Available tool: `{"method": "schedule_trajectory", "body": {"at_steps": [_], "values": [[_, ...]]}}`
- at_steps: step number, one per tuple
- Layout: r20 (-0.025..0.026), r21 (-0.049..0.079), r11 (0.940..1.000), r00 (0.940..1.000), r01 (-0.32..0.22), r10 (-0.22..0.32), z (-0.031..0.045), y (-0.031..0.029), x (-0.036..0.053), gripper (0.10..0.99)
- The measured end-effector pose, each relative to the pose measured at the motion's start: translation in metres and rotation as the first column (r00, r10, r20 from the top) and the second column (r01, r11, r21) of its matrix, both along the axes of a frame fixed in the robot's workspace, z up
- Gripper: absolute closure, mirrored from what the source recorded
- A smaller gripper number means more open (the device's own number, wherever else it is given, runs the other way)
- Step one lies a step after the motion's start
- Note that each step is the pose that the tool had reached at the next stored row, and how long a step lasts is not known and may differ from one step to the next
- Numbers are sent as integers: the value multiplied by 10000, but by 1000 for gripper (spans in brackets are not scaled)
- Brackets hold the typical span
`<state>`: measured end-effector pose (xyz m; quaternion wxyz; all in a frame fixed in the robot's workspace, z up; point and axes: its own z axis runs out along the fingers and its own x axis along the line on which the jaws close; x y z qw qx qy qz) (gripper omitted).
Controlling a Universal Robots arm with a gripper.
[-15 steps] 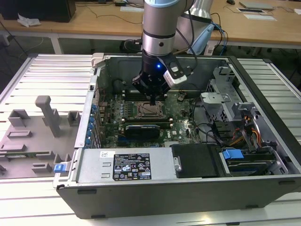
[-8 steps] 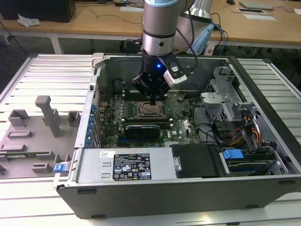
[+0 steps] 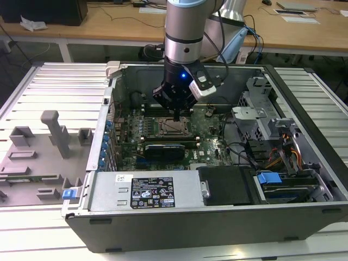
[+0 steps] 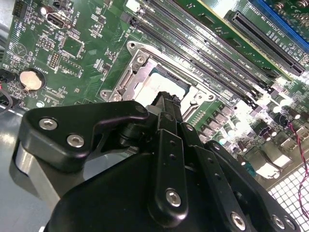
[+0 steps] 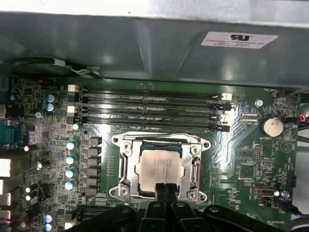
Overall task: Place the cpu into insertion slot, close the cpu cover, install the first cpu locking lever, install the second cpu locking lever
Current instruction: 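Install the second cpu locking lever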
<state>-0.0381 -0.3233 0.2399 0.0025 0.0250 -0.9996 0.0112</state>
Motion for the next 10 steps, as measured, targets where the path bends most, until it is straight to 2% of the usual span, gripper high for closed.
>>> {"method": "schedule_trajectory", "body": {"at_steps": [4,10], "values": [[0,0,10000,10000,0,0,5,0,0,980],[0,-1,10000,10000,-1,1,5,-128,0,980]]}}
